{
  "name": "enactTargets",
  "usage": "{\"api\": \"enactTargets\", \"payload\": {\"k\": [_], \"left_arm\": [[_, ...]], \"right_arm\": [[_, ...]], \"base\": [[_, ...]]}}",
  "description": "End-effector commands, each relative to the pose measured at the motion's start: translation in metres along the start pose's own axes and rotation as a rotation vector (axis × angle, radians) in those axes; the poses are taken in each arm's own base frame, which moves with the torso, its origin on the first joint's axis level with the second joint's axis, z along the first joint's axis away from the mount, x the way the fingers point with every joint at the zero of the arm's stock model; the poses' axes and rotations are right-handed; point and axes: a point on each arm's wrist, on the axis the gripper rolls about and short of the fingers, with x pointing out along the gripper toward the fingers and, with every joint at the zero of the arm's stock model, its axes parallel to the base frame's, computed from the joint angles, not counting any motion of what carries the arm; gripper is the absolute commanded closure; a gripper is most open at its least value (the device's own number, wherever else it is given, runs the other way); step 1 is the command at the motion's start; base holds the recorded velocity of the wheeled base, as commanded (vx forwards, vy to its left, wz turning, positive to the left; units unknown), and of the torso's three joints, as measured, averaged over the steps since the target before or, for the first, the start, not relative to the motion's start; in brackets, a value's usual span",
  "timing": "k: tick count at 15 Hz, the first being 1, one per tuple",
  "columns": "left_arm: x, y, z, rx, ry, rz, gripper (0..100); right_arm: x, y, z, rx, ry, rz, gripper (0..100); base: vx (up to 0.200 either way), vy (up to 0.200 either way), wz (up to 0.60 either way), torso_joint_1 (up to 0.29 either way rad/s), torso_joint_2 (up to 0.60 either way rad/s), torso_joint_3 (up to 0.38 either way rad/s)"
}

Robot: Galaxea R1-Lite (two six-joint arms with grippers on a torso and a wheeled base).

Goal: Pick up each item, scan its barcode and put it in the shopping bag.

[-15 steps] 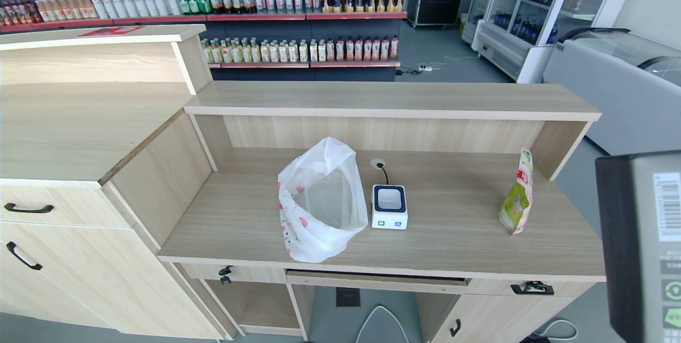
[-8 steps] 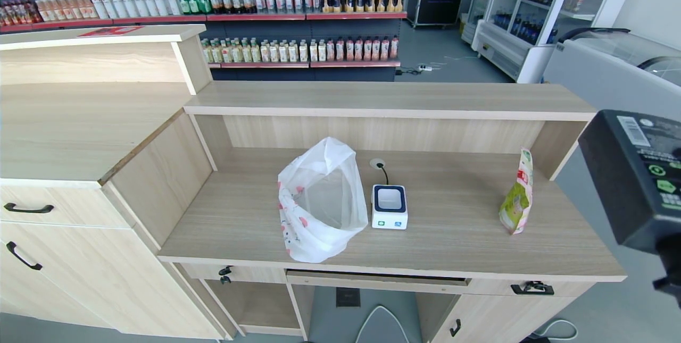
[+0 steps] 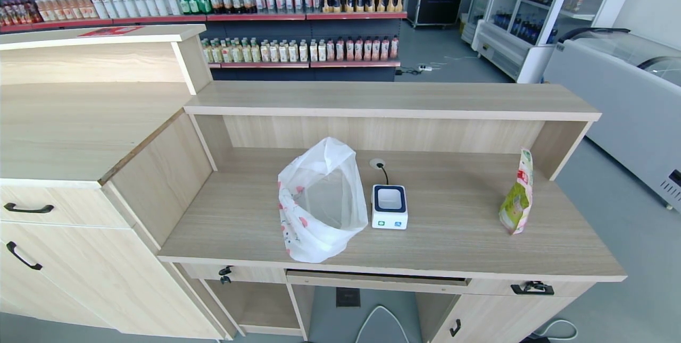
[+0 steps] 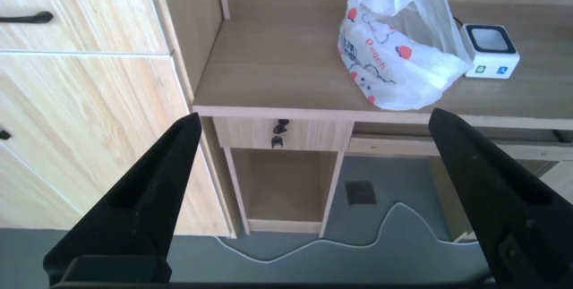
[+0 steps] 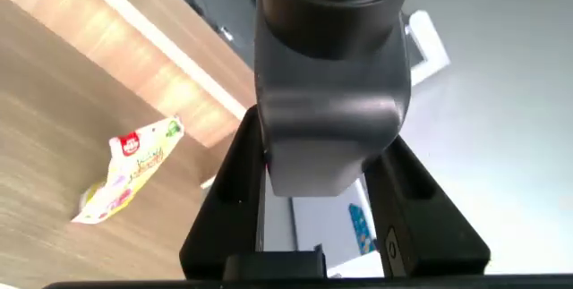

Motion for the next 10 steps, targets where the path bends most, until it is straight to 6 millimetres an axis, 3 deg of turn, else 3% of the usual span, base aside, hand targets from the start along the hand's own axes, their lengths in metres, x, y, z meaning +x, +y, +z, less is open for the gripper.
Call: {"api": "enactTargets", "payload": {"k": [1,3,8,10], "left_arm": [[0.0,0.0,0.0,-0.001,0.001,-0.001,0],[0.0,0.0,0.0,-0.001,0.001,-0.001,0],[0.0,0.0,0.0,-0.001,0.001,0.001,0],[0.0,0.0,0.0,-0.001,0.001,-0.001,0]], "right_arm": [[0.021,0.009,-0.05,0.097,0.265,0.007,100],[0.024,0.015,-0.064,0.181,0.338,0.02,100],[0.024,0.025,-0.073,0.318,0.409,0.066,100],[0.027,0.032,-0.076,0.413,0.438,0.115,100]], "base": [[0.0,0.0,0.0,0.0,0.0,0.0],[0.0,0.0,0.0,0.0,0.0,0.0],[0.0,0.0,0.0,0.0,0.0,0.0],[0.0,0.0,0.6,0.002,0.0,0.0]]}}
